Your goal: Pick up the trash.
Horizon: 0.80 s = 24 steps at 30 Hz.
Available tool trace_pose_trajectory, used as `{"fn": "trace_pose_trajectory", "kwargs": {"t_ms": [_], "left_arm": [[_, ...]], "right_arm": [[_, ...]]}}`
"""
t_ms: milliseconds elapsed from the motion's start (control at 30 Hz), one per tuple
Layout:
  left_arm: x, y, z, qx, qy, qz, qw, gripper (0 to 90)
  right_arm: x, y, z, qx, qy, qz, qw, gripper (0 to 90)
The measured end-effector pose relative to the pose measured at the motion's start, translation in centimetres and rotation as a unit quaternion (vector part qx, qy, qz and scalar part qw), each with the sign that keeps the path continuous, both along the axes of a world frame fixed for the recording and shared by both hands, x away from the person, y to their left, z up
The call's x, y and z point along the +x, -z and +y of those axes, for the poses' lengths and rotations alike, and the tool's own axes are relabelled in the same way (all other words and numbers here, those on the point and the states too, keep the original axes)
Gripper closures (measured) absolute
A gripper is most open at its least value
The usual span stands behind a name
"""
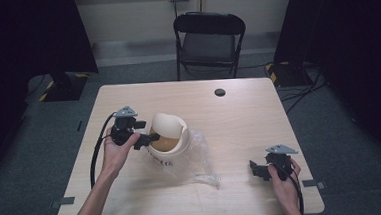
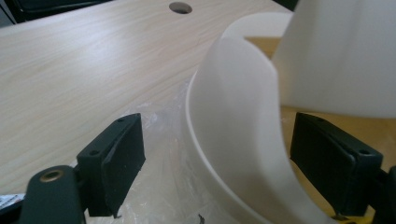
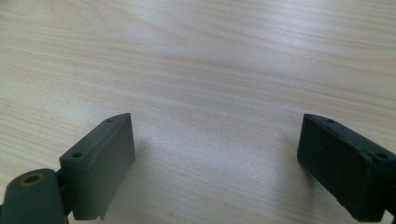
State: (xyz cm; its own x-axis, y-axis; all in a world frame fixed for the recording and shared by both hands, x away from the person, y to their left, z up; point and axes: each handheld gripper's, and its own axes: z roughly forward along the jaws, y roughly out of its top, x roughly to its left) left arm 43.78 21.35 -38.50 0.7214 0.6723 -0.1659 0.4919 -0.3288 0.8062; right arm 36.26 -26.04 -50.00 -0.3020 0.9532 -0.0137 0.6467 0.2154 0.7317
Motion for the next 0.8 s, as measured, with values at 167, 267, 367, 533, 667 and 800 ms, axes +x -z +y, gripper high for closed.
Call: {"fn": "trace_pose_trajectory", "kwargs": {"t_ms": [167, 267, 367, 533, 667, 800], "left_arm": [[-1.2, -1.2, 2.8, -0.033, -0.015, -0.026, 0.9990, 17.4], [-1.5, -1.3, 4.2, -0.043, -0.031, -0.036, 0.9980, 17.5], [-1.5, -0.7, 7.0, -0.060, -0.071, -0.035, 0.9951, 17.5], [-0.6, 1.1, 8.8, -0.010, -0.085, -0.027, 0.9960, 18.6], [0.7, 3.1, 9.9, 0.012, -0.091, 0.000, 0.9958, 19.9], [1.7, 4.3, 10.6, 0.040, -0.099, 0.005, 0.9943, 21.1]], "right_arm": [[0.0, 0.0, 0.0, 0.000, 0.000, 0.000, 1.0000, 10.4], [0.0, 0.0, 0.0, -0.001, 0.001, 0.000, 1.0000, 10.5], [0.0, 0.0, 0.0, 0.000, 0.001, 0.000, 1.0000, 10.5], [0.0, 0.0, 0.0, 0.000, 0.001, 0.000, 1.0000, 10.5], [0.0, 0.0, 0.0, -0.001, 0.001, 0.000, 1.0000, 10.5], [0.0, 0.0, 0.0, -0.001, 0.002, 0.000, 1.0000, 10.5]]}}
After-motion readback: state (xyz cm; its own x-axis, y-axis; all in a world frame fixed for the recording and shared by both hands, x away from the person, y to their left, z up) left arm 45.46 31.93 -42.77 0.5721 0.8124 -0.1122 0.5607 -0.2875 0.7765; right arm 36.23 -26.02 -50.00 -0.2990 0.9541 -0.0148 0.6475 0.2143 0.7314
